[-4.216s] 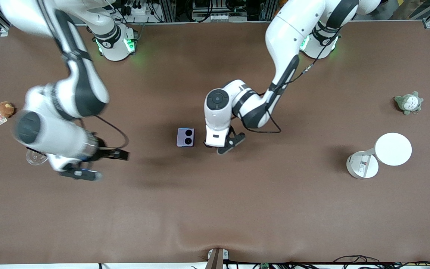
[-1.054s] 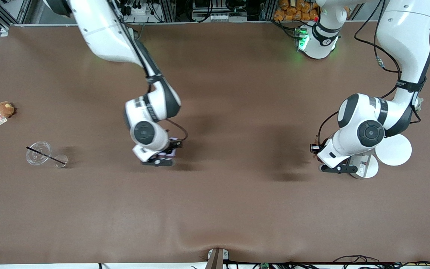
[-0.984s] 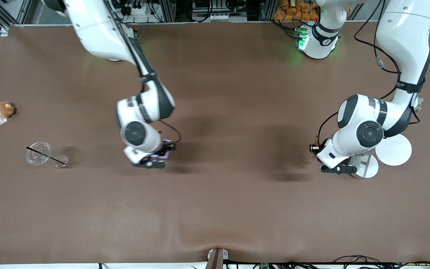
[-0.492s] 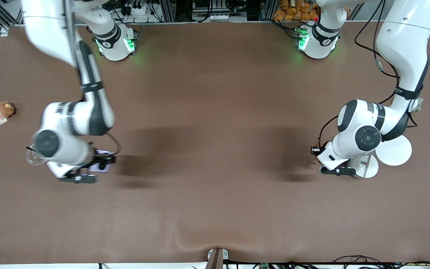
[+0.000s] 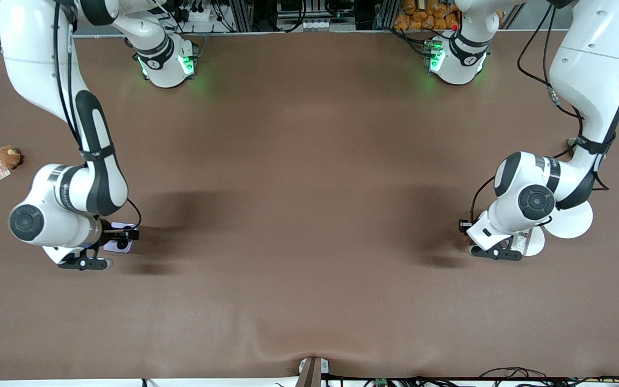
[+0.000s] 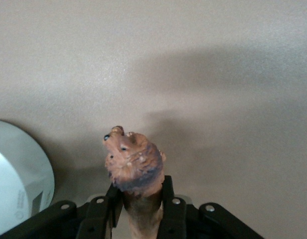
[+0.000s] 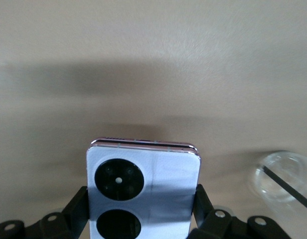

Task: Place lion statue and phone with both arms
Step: 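Lower the phone beside the cup while the left gripper sets the lion down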

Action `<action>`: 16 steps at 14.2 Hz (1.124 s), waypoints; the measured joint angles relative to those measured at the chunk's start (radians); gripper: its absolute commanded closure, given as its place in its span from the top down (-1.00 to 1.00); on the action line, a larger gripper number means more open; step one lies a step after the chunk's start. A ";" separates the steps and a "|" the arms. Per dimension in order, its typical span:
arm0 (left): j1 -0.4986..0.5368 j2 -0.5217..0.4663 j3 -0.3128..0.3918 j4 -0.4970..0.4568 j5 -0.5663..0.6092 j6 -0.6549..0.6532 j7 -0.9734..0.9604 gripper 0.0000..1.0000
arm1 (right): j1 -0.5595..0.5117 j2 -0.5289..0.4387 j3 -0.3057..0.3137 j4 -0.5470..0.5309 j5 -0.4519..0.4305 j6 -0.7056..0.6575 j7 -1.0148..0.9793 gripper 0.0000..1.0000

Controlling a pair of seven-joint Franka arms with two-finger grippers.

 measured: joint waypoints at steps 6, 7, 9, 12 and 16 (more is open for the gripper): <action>-0.001 0.006 -0.002 0.011 0.005 0.000 0.003 1.00 | -0.041 0.035 0.013 -0.052 0.000 0.125 -0.055 -0.90; 0.000 0.008 -0.002 0.011 0.005 0.001 0.003 1.00 | -0.046 0.035 0.017 -0.054 0.000 0.132 -0.059 -0.88; 0.001 0.008 -0.002 0.016 0.005 0.002 0.003 1.00 | -0.049 0.037 0.022 -0.055 0.000 0.140 -0.059 -0.84; 0.004 0.000 -0.007 0.035 0.005 0.002 0.003 1.00 | -0.053 0.042 0.024 -0.061 0.000 0.152 -0.059 0.43; 0.005 -0.054 -0.042 0.039 0.003 -0.023 -0.001 1.00 | -0.057 0.046 0.024 -0.064 0.000 0.155 -0.059 1.00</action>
